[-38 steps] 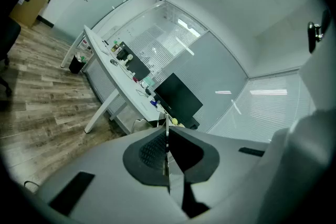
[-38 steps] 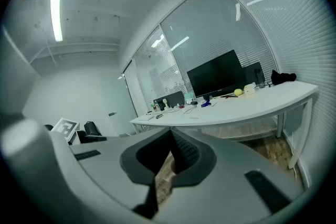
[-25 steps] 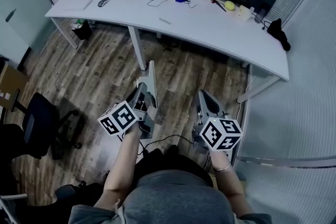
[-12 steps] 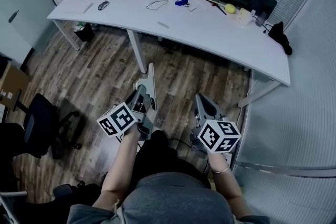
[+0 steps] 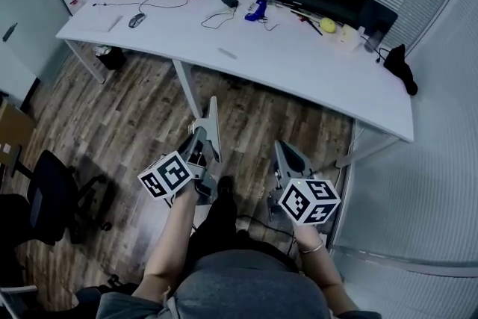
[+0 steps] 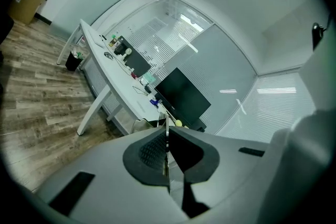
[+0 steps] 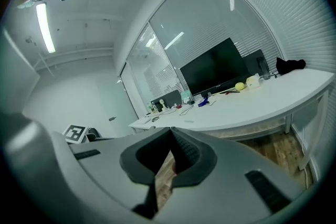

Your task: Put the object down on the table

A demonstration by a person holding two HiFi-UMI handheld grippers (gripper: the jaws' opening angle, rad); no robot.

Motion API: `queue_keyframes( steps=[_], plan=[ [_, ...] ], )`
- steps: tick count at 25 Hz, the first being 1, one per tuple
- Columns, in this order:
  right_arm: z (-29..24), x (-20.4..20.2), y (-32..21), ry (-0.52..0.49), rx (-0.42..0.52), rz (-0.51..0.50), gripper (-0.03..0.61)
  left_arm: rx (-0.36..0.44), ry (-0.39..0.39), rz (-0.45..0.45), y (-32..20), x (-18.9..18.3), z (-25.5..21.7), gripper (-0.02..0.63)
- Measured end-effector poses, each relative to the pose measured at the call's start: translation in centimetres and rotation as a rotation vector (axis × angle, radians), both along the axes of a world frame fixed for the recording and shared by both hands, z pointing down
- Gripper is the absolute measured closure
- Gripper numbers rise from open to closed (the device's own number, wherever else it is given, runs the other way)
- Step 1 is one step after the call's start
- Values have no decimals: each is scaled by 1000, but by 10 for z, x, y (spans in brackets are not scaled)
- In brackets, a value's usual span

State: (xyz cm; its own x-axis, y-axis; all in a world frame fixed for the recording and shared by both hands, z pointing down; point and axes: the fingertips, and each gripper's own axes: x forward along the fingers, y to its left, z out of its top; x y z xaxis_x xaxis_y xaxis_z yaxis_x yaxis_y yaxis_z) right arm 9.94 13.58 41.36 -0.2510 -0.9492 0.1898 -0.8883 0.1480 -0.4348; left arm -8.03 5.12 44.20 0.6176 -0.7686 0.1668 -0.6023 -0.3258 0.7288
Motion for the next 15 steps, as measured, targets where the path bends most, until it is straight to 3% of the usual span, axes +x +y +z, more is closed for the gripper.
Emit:
queue_keyframes(
  steps=[15],
  plan=[
    [-5,3,-179,2,-22,28,574,-8,-5,21,-187,4,0,591]
  ],
)
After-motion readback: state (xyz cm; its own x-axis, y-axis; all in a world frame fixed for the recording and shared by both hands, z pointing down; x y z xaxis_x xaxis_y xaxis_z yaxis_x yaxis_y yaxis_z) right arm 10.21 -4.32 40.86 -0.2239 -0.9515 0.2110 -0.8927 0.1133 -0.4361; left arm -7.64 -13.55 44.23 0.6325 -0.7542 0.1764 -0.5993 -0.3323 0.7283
